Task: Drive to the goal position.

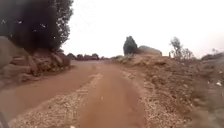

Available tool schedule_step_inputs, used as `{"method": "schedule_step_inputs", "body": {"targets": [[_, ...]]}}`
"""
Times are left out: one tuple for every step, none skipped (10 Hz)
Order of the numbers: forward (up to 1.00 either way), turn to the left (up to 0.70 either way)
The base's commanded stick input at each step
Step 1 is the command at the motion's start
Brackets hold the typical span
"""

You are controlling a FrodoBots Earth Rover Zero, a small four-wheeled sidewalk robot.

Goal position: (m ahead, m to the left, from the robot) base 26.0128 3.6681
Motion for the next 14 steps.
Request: {"method": "schedule_step_inputs", "body": {"targets": [[0.50,0.00],[0.50,0.00],[0.50,0.00],[0.50,0.00],[0.50,0.00],[0.50,0.00],[0.50,0.00],[0.50,0.00],[0.50,0.00],[0.50,0.00],[0.50,0.00],[0.50,0.00],[0.50,0.00],[0.50,0.00]]}}
